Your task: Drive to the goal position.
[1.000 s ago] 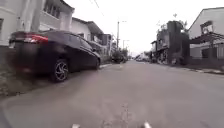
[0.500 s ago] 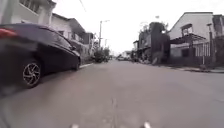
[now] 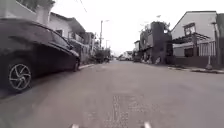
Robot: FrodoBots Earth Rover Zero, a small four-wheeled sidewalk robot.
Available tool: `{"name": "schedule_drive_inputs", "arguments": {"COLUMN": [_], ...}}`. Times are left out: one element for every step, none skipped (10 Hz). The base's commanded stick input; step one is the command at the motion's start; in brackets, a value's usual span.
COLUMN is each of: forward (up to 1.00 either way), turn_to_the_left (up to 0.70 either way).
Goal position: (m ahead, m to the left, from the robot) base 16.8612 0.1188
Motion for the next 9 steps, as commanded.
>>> {"name": "schedule_drive_inputs", "arguments": {"forward": [0.70,0.70,0.70,0.70,0.70,0.70,0.70,0.70,0.70], "turn_to_the_left": [0.00,0.00,0.00,0.00,0.00,0.00,0.00,0.07,0.05]}}
